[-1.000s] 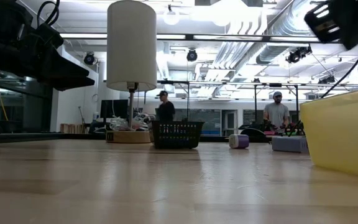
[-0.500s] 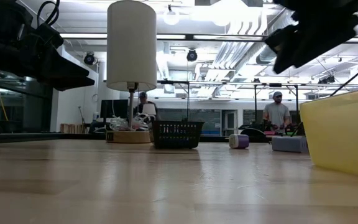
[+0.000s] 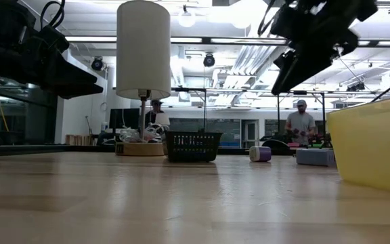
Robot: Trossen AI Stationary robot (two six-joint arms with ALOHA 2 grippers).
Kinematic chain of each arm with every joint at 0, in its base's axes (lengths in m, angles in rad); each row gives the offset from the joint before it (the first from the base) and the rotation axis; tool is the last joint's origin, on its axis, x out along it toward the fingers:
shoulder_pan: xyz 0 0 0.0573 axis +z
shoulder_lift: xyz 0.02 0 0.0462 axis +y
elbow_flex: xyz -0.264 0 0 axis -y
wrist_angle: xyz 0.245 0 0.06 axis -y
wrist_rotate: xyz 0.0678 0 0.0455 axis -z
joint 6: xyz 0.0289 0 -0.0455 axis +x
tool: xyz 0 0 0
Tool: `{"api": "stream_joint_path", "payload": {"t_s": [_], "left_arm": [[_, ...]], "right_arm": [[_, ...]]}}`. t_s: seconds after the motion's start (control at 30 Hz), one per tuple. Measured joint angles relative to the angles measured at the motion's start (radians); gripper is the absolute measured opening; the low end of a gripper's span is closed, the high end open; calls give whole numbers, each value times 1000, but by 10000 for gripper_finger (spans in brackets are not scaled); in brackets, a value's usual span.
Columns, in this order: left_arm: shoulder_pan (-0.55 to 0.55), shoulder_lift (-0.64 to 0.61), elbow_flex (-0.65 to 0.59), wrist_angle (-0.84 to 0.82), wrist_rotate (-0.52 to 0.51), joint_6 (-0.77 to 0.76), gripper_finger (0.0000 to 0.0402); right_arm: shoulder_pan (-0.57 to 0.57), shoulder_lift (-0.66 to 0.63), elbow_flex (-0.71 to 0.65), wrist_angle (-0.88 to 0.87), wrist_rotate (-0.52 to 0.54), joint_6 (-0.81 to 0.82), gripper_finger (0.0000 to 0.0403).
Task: Pick & Place Office items
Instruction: Put the violet charger adaptor into the yellow bin
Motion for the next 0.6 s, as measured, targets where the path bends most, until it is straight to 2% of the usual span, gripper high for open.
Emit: {"api": "stream_joint_path", "payload": {"t_s": [0.27, 0.6], "left_arm": [[0, 0, 0, 0, 0, 0, 308], [0, 0, 0, 0, 0, 0, 308]], "right_arm": [[-140, 0, 0, 2, -7, -41, 165], [-291, 0, 0, 2, -86, -78, 165]]}}
